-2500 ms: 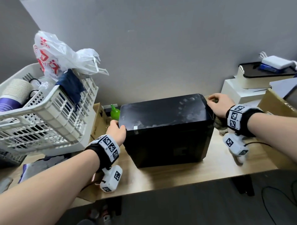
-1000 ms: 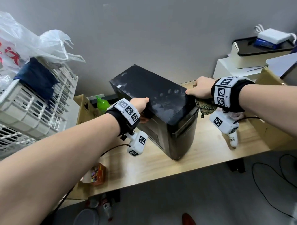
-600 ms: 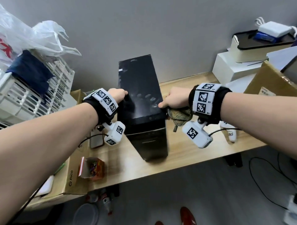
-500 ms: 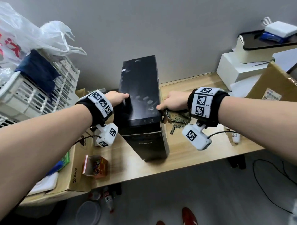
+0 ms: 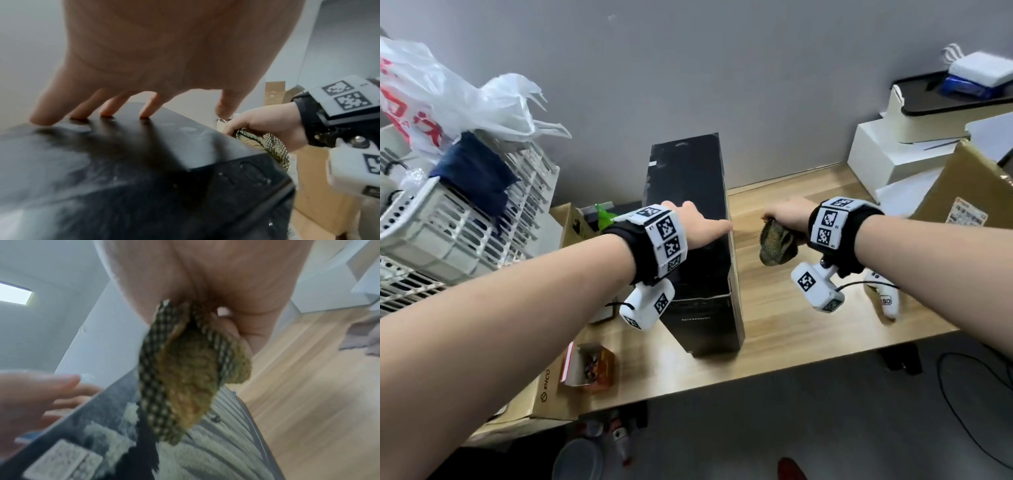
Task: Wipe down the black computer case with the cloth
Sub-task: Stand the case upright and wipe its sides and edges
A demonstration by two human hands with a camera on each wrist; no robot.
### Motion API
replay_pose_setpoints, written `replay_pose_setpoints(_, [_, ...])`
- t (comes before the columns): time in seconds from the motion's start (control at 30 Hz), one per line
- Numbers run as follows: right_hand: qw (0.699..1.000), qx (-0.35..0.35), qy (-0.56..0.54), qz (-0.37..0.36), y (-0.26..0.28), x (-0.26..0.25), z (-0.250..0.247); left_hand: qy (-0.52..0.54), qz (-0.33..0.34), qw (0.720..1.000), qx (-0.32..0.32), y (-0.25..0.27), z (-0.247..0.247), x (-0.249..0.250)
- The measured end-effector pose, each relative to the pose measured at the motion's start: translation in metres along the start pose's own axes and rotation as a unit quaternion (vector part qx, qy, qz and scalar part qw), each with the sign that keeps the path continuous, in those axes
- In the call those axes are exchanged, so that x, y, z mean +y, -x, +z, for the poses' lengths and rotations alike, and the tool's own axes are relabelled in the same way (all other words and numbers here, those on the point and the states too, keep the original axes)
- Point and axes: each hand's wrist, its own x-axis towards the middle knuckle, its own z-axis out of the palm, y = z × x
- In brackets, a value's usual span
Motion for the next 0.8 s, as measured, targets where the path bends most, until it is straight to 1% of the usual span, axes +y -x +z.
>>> replay_pose_setpoints(0.1, [0.990,0.004,-0.140,0.000,0.000,0.011,0.016,-0.010,-0.007,0.999,0.038,-0.010,0.005,0.013])
replay_pose_setpoints(0.13, [0.985,0.012,-0.173,-0.008,-0.004,0.014,0.024,-0.019,-0.013,0.999,0.038,-0.012,0.002,0.015])
replay_pose_setpoints(0.2, [0.974,0.026,-0.226,-0.021,-0.016,0.023,0.040,-0.033,-0.013,0.999,0.015,-0.017,-0.005,0.020])
replay_pose_setpoints(0.23, [0.966,0.020,-0.258,-0.025,-0.017,0.024,0.048,-0.039,-0.013,0.999,0.003,-0.021,-0.007,0.022])
replay_pose_setpoints(0.3, [0.941,-0.005,-0.338,-0.026,-0.025,0.028,0.060,-0.054,-0.008,0.998,0.010,-0.027,-0.008,0.024])
replay_pose_setpoints(0.33, [0.922,-0.023,-0.386,-0.019,-0.021,0.025,0.061,-0.057,-0.007,0.998,0.019,-0.028,-0.007,0.026])
replay_pose_setpoints(0.37, [0.901,-0.050,-0.430,-0.005,-0.019,0.021,0.061,-0.059,-0.005,0.998,0.024,-0.028,-0.004,0.029])
replay_pose_setpoints(0.4, [0.881,-0.085,-0.465,-0.008,-0.018,0.019,0.061,-0.059,-0.007,0.998,0.028,-0.029,-0.001,0.031])
replay_pose_setpoints(0.47, [0.848,-0.150,-0.508,-0.018,-0.013,0.018,0.062,-0.063,-0.015,0.998,0.022,-0.027,0.001,0.036])
replay_pose_setpoints(0.53, [0.829,-0.177,-0.530,-0.023,-0.011,0.022,0.064,-0.053,-0.016,0.998,0.025,-0.028,0.001,0.037])
replay_pose_setpoints(0.6, [0.820,-0.190,-0.539,-0.039,-0.011,0.030,0.069,-0.035,-0.011,0.999,0.033,-0.030,0.003,0.036])
replay_pose_setpoints(0.67, [0.827,-0.183,-0.529,-0.052,-0.010,0.043,0.078,-0.019,-0.003,0.999,0.047,-0.031,0.011,0.035])
replay_pose_setpoints(0.73, [0.841,-0.153,-0.517,-0.041,-0.012,0.060,0.094,-0.019,0.003,0.998,0.057,-0.030,0.014,0.036])
replay_pose_setpoints(0.8, [0.854,-0.098,-0.511,-0.007,-0.016,0.078,0.117,-0.017,0.001,0.998,0.059,-0.031,0.012,0.037])
